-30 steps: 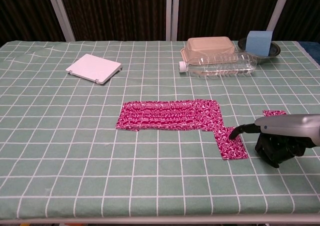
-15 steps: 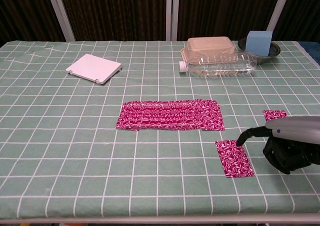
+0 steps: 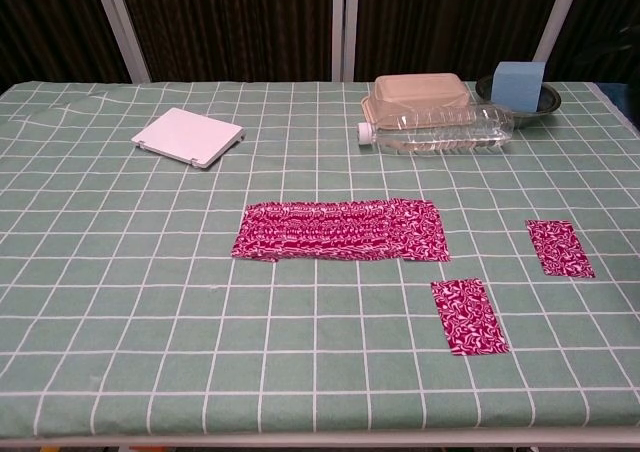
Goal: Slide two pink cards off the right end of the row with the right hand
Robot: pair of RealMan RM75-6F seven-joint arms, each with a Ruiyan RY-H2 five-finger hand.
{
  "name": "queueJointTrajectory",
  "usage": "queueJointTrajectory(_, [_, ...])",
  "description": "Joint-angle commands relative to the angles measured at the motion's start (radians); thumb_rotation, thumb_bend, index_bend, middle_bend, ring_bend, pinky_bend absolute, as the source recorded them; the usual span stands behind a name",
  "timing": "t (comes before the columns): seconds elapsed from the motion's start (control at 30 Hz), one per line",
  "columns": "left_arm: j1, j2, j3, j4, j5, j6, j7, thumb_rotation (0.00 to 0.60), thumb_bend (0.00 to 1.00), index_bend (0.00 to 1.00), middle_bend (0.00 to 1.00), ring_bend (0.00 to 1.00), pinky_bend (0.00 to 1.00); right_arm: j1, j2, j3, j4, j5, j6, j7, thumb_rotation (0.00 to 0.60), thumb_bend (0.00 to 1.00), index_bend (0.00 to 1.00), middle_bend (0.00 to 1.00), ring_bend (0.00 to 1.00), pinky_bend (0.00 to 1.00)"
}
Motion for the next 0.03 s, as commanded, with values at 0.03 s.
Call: queueJointTrajectory(0.03, [-0.003,-0.002,-0.001,-0.002,0.003,-0.001,0.002,0.6,0.19,0.1,0.1,0.04,0.15,-0.126,0.085,0.001,0.049,0.013,0.032,-0.004,0.6,0.08,0.01,0.06,0.02,0.16])
